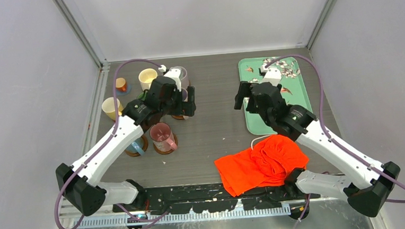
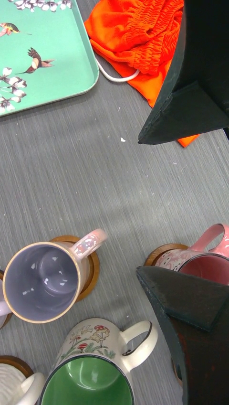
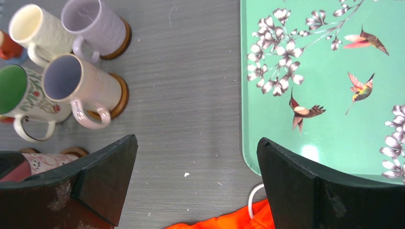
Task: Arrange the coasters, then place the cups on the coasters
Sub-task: Reset both arms
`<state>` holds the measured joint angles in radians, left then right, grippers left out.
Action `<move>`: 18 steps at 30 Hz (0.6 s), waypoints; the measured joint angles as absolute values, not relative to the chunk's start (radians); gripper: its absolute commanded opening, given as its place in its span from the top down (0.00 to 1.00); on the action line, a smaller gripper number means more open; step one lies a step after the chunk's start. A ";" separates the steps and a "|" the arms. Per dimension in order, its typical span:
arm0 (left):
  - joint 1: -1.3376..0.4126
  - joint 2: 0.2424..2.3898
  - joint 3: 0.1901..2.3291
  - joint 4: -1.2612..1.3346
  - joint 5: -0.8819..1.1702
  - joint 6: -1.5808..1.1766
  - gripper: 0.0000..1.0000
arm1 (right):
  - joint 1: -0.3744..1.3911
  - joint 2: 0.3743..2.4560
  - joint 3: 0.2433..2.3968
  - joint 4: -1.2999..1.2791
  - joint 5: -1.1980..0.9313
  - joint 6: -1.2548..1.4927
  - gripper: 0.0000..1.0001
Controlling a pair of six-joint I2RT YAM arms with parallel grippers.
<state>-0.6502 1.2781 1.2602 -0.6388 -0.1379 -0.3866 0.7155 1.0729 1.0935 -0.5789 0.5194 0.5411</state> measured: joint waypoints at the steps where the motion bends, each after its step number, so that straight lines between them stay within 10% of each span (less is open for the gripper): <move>1: -0.653 1.279 1.260 -0.639 -0.138 -0.384 0.00 | 0.715 1.060 1.091 -0.572 0.525 0.542 0.00; 18: -0.653 1.233 1.221 -0.625 -0.175 -0.380 0.00 | 0.715 1.042 1.077 -0.521 0.540 0.561 0.00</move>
<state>-0.6529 1.2327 1.2205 -0.6247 -0.1753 -0.3801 0.7151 1.0416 1.0767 -0.5213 0.5404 0.5610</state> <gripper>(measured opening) 0.996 0.996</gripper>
